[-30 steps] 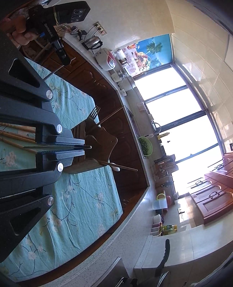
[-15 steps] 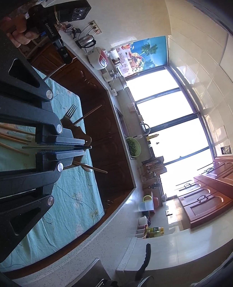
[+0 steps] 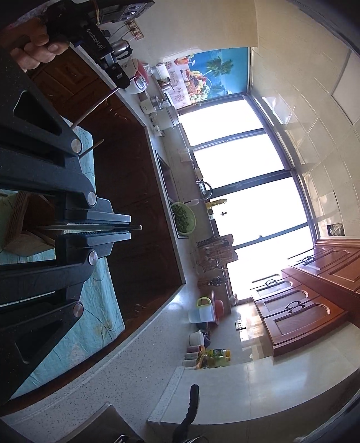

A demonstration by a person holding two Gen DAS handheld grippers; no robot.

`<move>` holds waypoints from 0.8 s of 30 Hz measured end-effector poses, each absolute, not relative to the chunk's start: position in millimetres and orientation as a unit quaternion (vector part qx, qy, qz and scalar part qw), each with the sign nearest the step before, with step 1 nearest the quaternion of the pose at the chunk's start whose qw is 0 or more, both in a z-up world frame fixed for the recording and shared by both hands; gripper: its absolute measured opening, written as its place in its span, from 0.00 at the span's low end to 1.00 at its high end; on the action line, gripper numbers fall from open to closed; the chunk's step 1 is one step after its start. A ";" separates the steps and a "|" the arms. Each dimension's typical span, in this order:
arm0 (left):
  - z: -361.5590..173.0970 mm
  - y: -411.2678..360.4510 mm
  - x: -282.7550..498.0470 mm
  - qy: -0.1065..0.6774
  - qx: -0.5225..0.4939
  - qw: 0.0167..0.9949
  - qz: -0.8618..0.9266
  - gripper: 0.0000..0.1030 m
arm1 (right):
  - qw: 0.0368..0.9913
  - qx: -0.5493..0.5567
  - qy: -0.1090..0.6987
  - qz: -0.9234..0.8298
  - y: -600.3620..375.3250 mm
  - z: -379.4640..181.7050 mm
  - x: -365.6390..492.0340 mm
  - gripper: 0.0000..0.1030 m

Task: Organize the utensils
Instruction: 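Lower the metal chopstick into the wooden holder with the left tool while the right tool inserts its own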

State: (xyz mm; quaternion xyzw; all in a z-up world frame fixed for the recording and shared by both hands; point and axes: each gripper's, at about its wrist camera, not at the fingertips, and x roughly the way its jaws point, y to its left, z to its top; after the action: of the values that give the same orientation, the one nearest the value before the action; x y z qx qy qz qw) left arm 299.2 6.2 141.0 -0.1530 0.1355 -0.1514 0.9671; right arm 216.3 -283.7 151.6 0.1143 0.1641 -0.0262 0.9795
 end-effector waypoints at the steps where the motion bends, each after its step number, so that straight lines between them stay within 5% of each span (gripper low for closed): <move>1: 135.5 3.3 305.5 0.134 -0.155 0.967 -0.149 0.02 | 0.979 0.117 0.166 -0.028 -285.4 146.8 219.6 0.04; 14: 56.2 -36.2 365.7 0.192 -0.142 0.963 -0.123 0.02 | 0.962 0.145 0.229 -0.036 -293.9 79.9 242.6 0.04; 24: 52.5 -40.6 402.3 0.228 -0.143 0.955 -0.122 0.03 | 0.958 0.142 0.246 -0.037 -293.6 73.5 248.5 0.04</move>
State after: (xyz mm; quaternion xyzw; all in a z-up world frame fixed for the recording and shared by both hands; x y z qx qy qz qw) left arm 402.3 -40.6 52.5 -0.1433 0.2283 -0.1224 0.9552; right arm 248.5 -293.6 73.5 0.1416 0.2458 -0.0369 0.9582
